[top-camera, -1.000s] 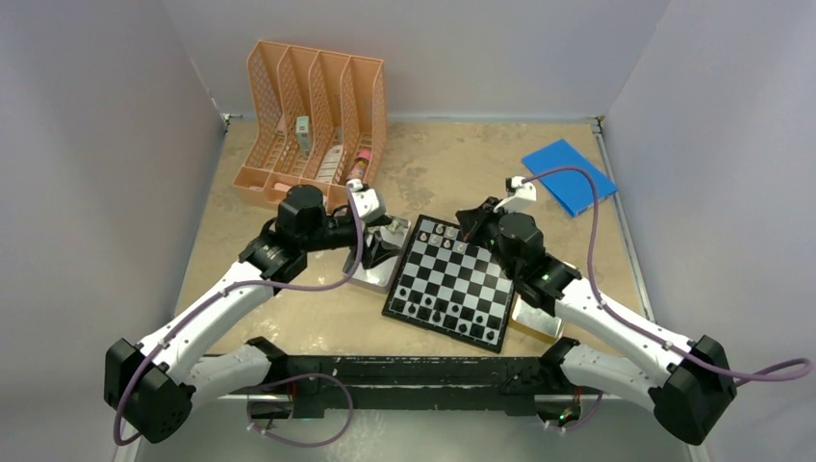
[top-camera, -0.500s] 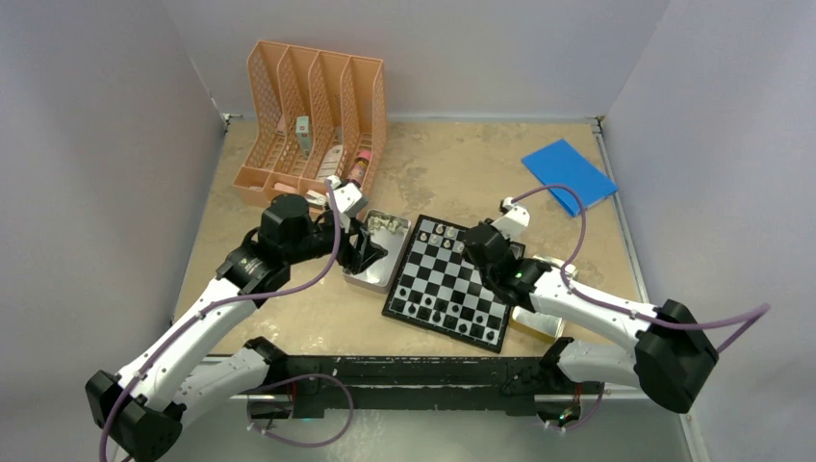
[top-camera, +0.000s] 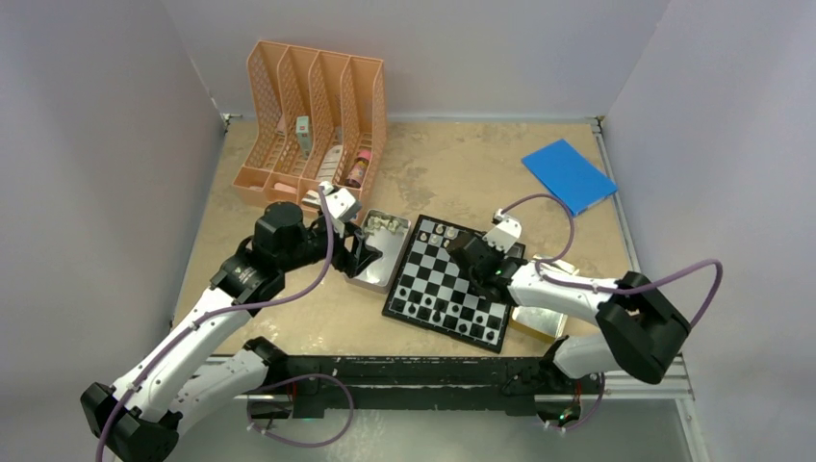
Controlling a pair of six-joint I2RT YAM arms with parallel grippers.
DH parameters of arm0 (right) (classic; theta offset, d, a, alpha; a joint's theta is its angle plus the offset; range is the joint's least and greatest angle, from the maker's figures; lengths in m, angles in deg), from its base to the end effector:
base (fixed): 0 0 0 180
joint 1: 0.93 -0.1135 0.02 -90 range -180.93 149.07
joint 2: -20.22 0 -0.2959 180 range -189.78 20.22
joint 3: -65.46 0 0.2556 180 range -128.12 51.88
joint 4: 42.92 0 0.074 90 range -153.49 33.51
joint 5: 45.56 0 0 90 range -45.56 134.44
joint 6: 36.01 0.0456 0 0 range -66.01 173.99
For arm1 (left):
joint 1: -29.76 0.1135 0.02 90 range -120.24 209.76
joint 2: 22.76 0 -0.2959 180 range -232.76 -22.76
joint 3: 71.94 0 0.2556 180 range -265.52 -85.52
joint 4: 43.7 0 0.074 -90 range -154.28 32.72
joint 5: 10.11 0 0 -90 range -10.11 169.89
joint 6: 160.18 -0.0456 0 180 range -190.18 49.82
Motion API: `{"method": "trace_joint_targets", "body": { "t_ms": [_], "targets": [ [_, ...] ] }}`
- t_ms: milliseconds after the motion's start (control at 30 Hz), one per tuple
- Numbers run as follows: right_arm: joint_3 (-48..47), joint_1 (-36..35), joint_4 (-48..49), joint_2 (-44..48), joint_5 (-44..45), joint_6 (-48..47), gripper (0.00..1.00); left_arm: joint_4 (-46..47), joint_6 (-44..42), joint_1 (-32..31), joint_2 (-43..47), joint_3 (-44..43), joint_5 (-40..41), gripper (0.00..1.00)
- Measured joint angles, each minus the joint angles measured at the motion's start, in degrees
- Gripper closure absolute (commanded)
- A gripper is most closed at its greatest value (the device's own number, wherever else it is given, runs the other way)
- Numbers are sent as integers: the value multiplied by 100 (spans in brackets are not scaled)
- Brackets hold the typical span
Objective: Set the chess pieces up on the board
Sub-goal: Place the chess piece on the chessboard.
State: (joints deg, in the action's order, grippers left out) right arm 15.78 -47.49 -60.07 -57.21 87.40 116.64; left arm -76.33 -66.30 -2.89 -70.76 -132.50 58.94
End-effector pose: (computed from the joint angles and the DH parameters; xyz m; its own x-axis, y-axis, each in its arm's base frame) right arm 0.1999 0.1659 0.2075 -0.4001 0.5228 -0.7527 0.3395 0.8475 0.4082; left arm 0.1436 -0.1114 0.3490 -0.3415 0.1438 -0.9288 0.7653 0.6163 -0.1860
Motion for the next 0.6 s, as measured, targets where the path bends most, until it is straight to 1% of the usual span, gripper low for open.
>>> {"method": "trace_joint_targets", "body": {
  "t_ms": [167,600],
  "targets": [
    [0,0,-74,-299,118,90,96,0,0,0,-2,0,0,30],
    [-155,0,13,-551,487,31,92,0,-2,0,-4,2,0,30]
  ]
}}
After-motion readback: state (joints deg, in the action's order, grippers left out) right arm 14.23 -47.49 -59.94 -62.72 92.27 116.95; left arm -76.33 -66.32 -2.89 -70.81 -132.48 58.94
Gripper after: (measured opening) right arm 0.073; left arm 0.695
